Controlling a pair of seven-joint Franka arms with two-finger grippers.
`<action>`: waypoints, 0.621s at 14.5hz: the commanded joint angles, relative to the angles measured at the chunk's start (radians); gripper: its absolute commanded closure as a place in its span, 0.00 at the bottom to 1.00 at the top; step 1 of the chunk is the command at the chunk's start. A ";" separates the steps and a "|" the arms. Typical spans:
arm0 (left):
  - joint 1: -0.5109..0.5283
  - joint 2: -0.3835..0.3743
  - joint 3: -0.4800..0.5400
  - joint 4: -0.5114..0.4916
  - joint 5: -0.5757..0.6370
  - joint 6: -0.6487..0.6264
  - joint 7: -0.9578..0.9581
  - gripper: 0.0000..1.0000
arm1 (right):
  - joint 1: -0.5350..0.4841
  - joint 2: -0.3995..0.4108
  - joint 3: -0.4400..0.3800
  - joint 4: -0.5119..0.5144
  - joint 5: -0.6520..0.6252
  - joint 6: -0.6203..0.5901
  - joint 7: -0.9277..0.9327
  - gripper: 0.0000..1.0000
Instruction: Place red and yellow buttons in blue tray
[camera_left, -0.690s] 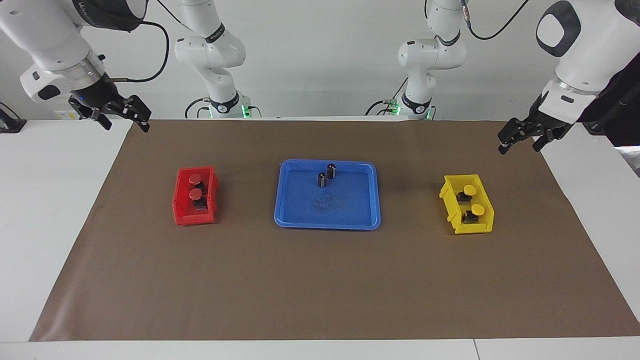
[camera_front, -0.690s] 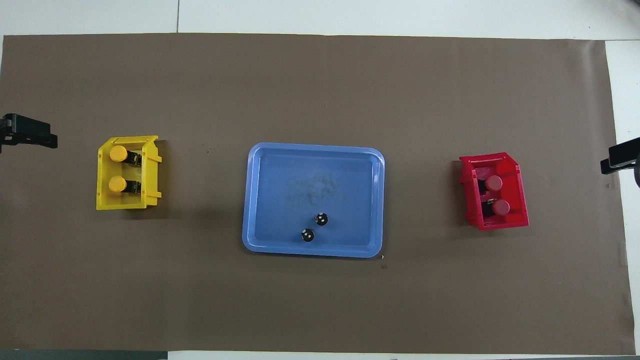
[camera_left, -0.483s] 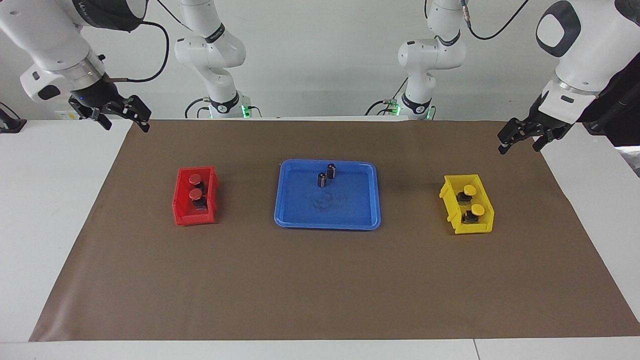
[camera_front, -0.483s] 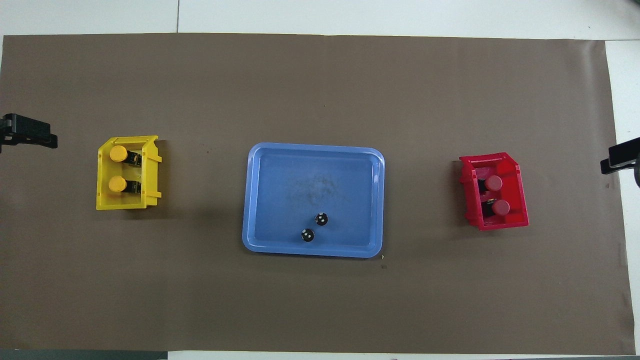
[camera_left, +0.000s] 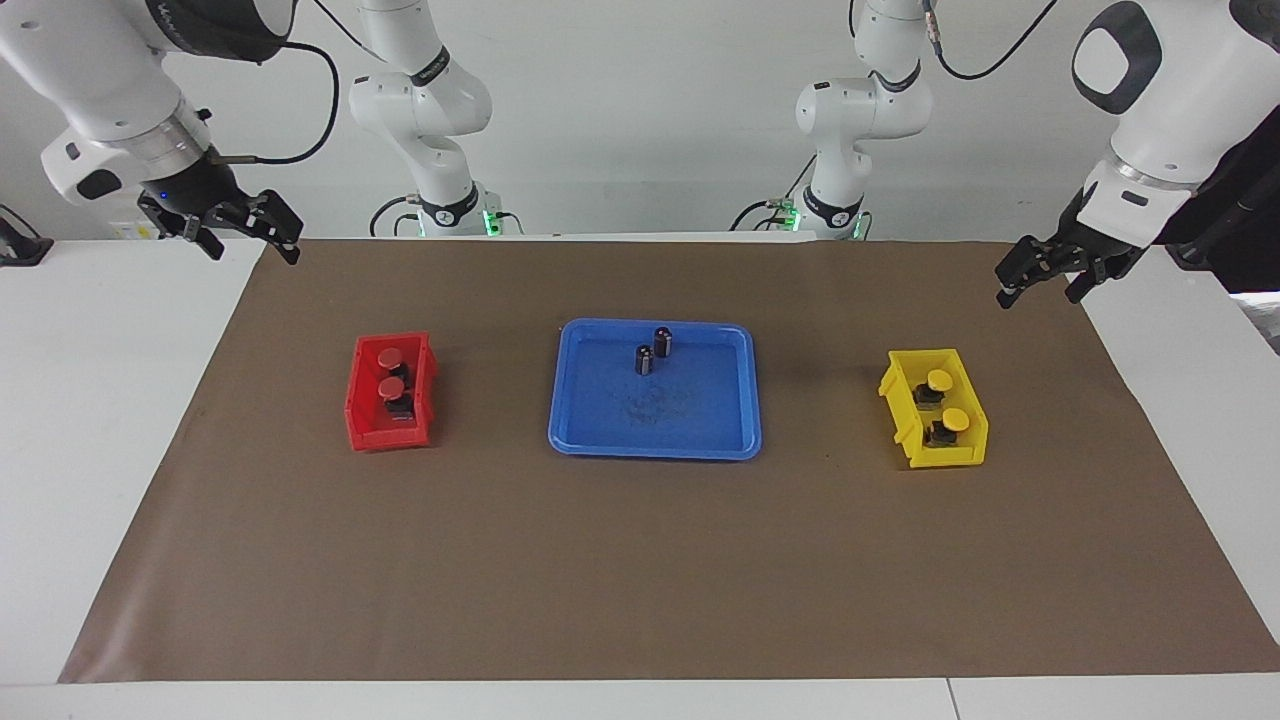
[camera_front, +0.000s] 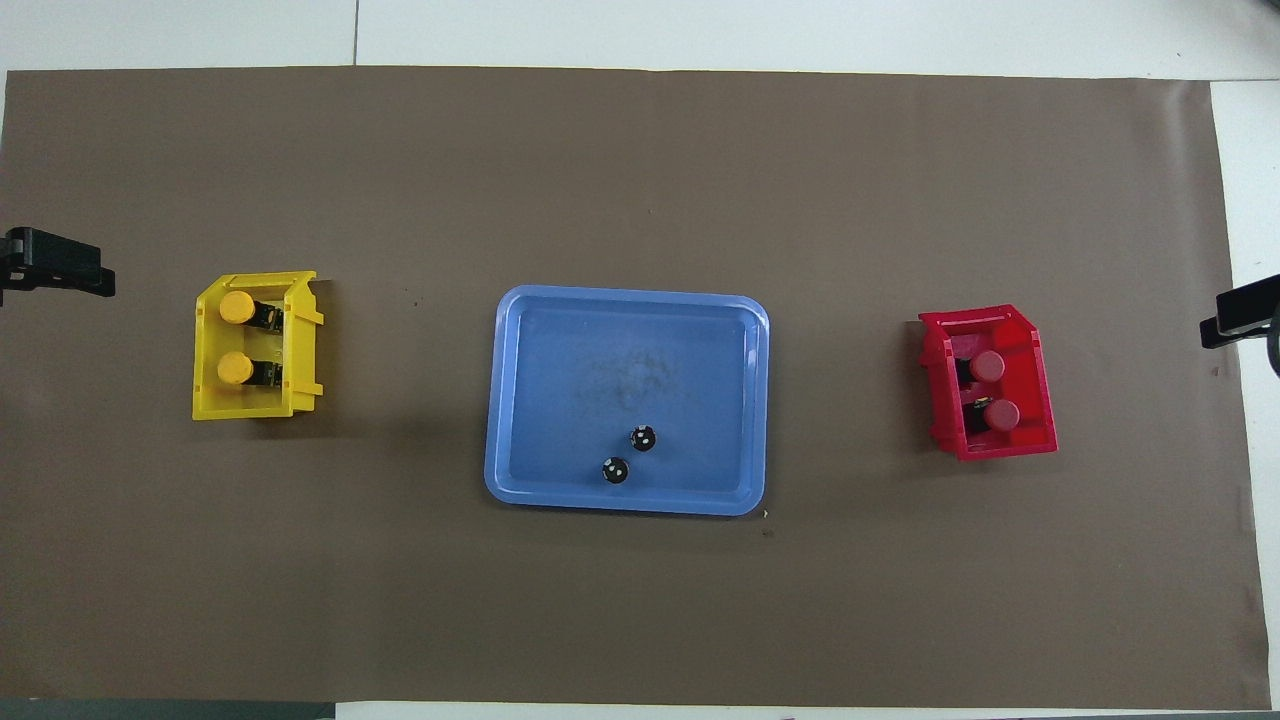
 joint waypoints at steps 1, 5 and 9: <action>0.009 -0.015 -0.003 -0.011 -0.011 -0.011 0.005 0.00 | -0.010 0.004 0.013 0.012 -0.009 0.019 0.009 0.00; 0.009 -0.015 -0.003 -0.011 -0.011 -0.011 0.005 0.00 | -0.004 0.037 0.019 0.030 -0.003 0.039 0.009 0.00; 0.009 -0.015 -0.003 -0.011 -0.011 -0.011 0.005 0.00 | 0.039 0.117 0.022 -0.052 0.006 0.181 0.012 0.00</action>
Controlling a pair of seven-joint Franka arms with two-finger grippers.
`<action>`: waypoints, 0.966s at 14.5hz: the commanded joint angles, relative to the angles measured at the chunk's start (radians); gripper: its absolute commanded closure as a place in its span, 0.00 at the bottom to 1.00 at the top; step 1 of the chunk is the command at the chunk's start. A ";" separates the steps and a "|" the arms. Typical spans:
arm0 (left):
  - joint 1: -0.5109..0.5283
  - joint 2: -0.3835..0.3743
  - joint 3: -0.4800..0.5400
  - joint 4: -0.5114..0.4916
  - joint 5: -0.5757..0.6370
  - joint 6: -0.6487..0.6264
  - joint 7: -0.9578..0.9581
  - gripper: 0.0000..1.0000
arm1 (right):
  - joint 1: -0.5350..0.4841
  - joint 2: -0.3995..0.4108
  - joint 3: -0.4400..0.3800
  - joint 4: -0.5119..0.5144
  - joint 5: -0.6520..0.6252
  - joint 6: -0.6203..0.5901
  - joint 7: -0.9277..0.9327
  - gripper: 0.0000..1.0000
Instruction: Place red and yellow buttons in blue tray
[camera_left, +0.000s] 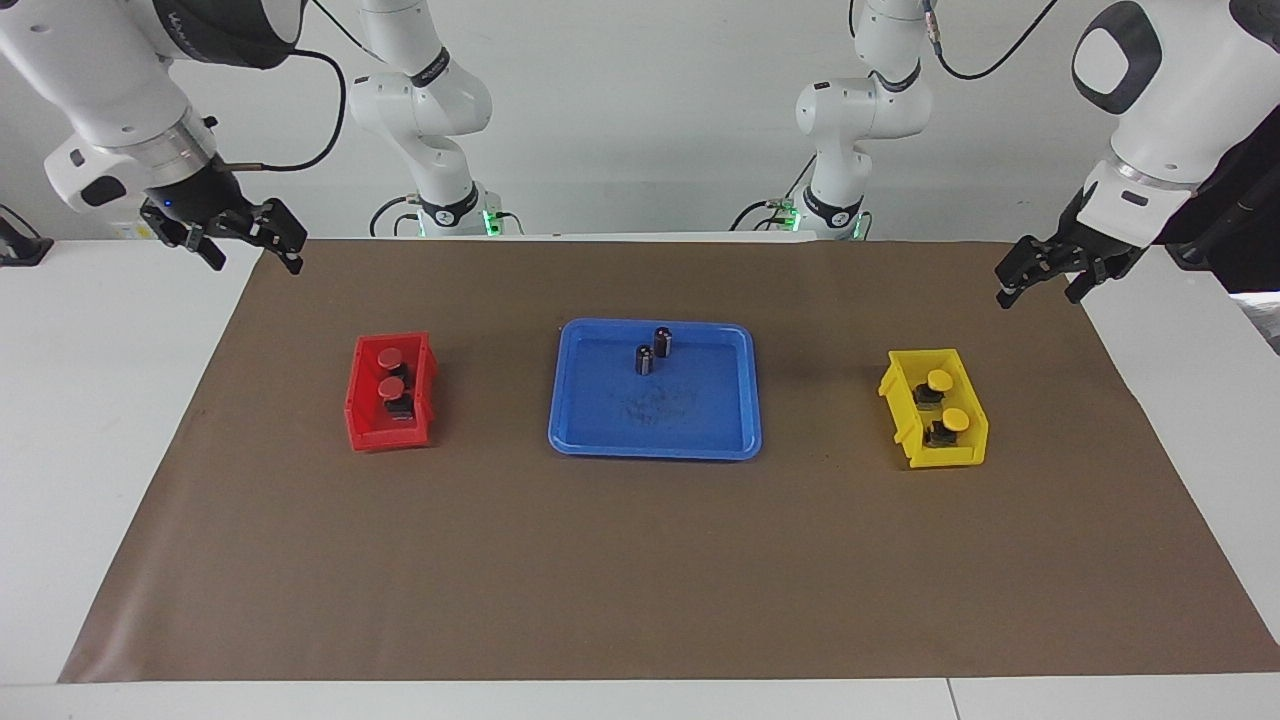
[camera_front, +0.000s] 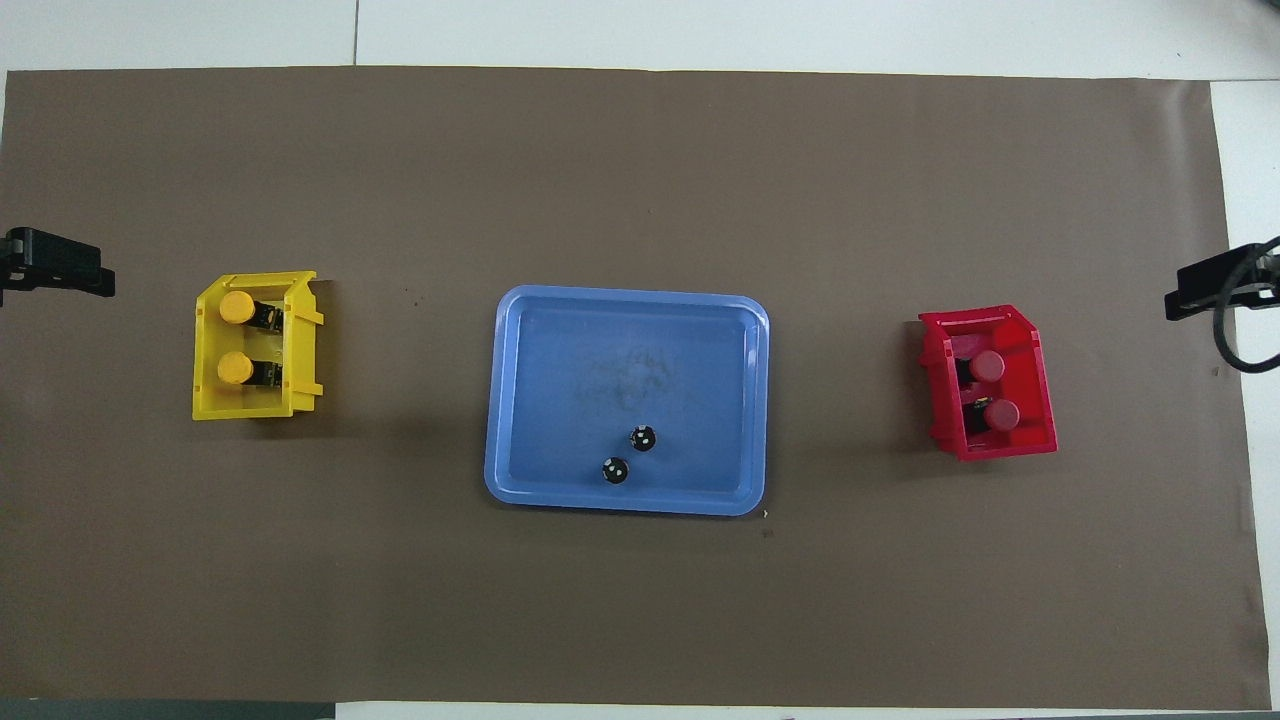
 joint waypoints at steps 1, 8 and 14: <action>0.009 -0.015 -0.003 -0.011 -0.011 -0.011 0.005 0.00 | 0.033 0.043 0.005 -0.092 0.005 0.132 0.012 0.00; 0.007 -0.023 -0.003 -0.020 -0.010 -0.054 0.003 0.00 | 0.080 -0.028 0.010 -0.469 0.012 0.539 -0.034 0.21; 0.079 -0.027 0.005 -0.016 0.004 -0.043 -0.006 0.00 | 0.093 -0.038 0.010 -0.575 0.022 0.626 -0.095 0.31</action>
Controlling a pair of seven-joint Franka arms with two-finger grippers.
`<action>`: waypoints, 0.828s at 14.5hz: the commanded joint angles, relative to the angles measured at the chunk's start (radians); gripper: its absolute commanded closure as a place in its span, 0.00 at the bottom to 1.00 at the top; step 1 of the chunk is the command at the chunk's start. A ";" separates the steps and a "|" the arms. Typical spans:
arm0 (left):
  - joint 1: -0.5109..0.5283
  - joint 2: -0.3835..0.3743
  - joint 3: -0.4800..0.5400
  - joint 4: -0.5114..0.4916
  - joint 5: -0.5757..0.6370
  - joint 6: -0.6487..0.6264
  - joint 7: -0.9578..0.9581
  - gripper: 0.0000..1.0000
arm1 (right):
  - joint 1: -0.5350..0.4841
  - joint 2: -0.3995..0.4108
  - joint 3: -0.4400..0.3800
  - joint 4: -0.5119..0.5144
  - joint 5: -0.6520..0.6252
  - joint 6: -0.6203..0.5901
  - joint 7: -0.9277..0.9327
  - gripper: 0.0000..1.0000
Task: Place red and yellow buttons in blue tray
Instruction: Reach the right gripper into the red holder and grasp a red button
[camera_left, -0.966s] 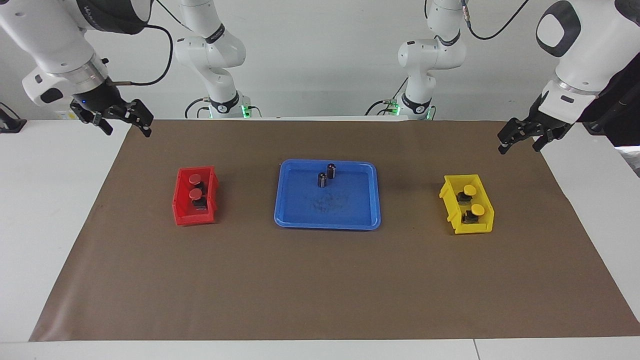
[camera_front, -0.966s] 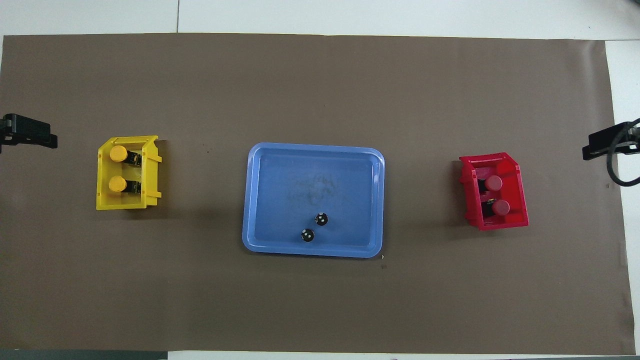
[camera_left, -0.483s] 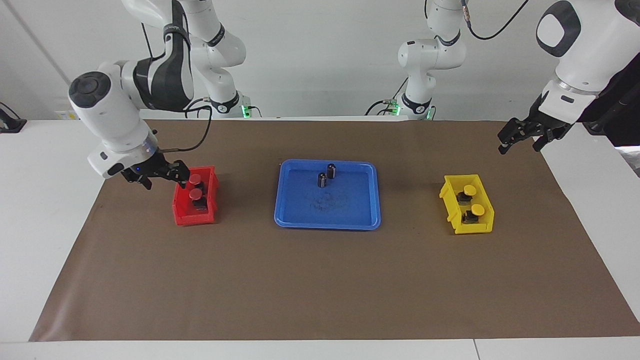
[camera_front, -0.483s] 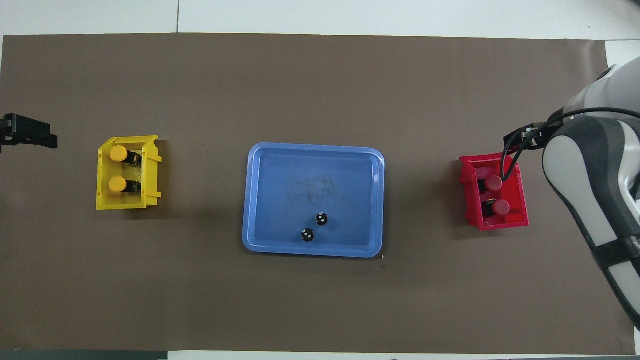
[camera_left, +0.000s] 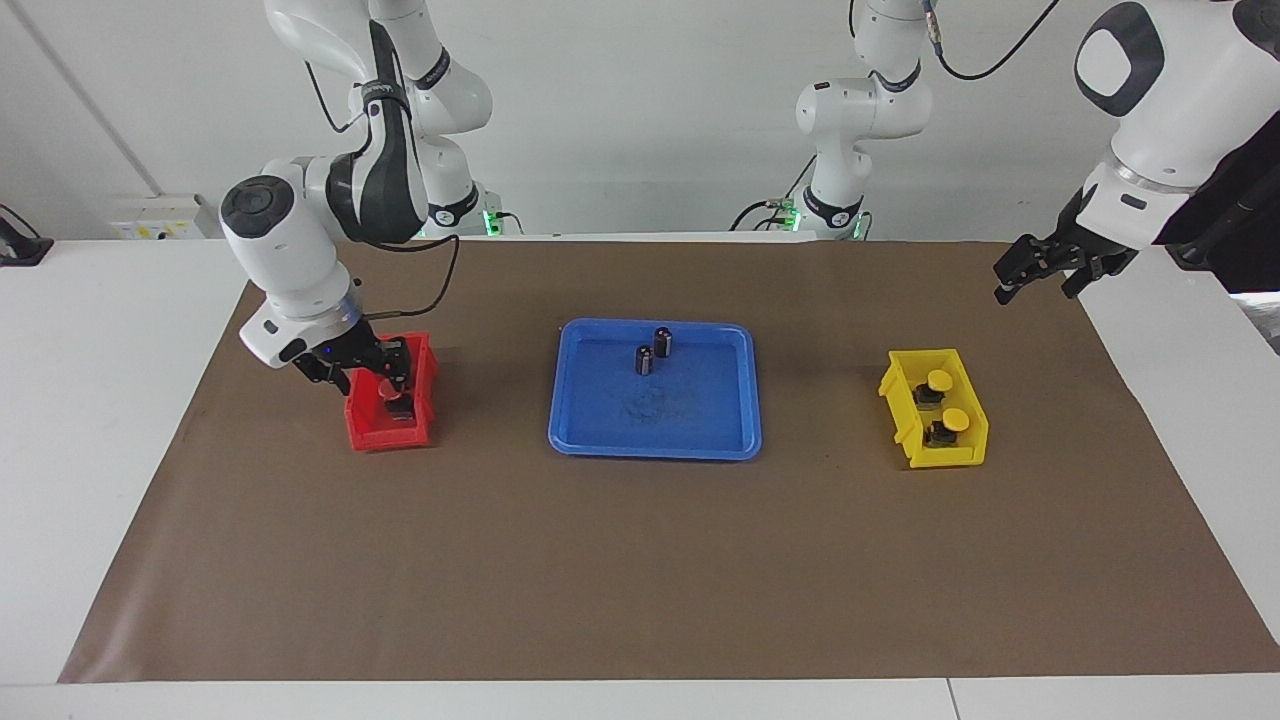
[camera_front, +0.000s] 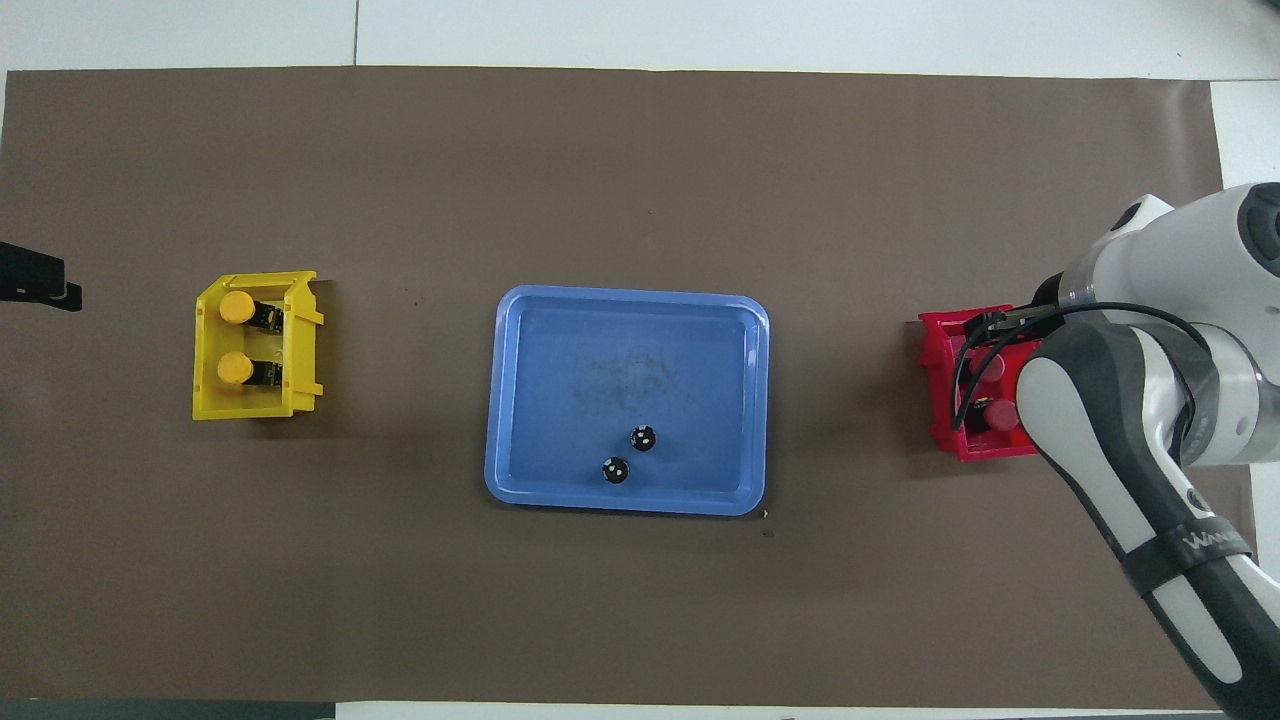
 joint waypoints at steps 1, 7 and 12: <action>0.009 -0.030 -0.005 -0.017 0.003 -0.011 -0.001 0.00 | -0.010 -0.037 0.003 -0.080 0.020 0.054 -0.043 0.32; -0.017 -0.039 -0.020 -0.034 0.006 -0.025 0.016 0.00 | -0.010 -0.046 0.003 -0.134 0.023 0.109 -0.052 0.34; -0.030 -0.076 -0.022 -0.121 0.000 0.075 0.110 0.00 | -0.019 -0.058 0.002 -0.169 0.023 0.143 -0.086 0.35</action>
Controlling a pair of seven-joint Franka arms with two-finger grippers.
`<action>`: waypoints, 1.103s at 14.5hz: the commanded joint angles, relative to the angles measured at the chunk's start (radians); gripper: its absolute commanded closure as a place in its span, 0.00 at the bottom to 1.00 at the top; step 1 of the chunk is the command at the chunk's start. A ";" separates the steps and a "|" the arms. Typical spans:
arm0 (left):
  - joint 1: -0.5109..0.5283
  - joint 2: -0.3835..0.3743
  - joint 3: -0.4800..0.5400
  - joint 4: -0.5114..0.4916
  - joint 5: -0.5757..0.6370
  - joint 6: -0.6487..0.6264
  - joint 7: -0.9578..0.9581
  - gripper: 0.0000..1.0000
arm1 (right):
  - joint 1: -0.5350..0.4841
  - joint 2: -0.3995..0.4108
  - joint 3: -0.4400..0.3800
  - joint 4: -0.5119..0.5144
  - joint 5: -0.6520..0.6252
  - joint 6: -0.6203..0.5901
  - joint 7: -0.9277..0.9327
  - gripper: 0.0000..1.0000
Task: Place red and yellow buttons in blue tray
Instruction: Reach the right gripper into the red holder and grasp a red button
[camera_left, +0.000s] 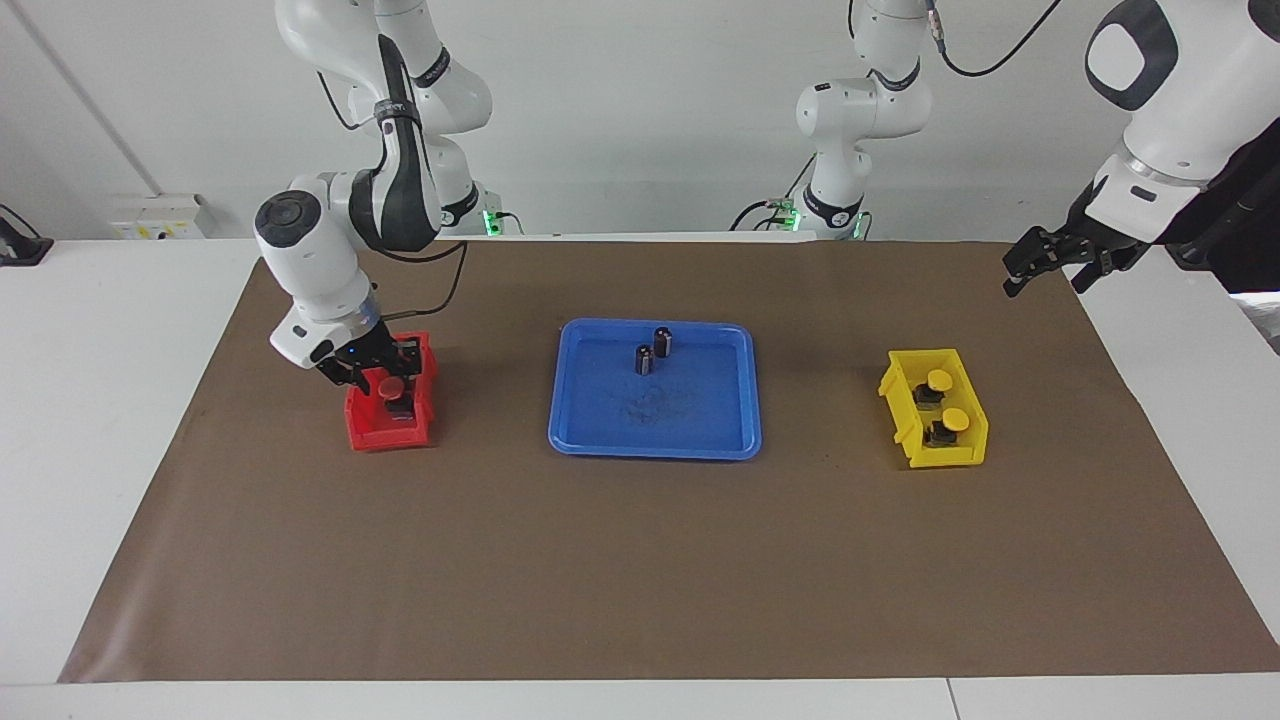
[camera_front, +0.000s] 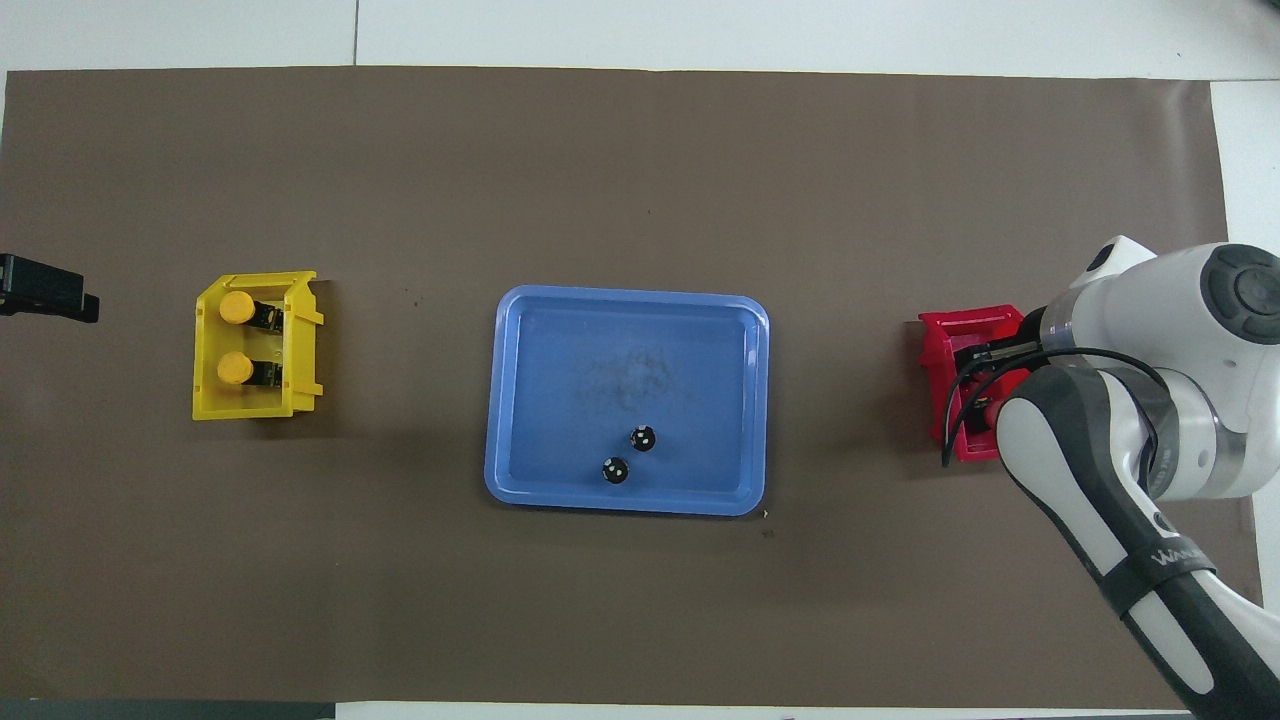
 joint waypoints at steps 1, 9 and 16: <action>0.003 -0.064 0.008 -0.091 -0.003 0.050 0.024 0.00 | -0.013 -0.033 0.005 -0.040 0.020 0.028 -0.034 0.35; -0.038 -0.071 0.008 -0.097 -0.002 0.008 0.020 0.00 | -0.013 -0.040 0.005 -0.068 0.020 0.068 -0.036 0.36; -0.064 -0.070 0.008 -0.091 -0.002 0.004 0.015 0.00 | -0.015 -0.026 0.005 -0.080 0.020 0.111 -0.043 0.37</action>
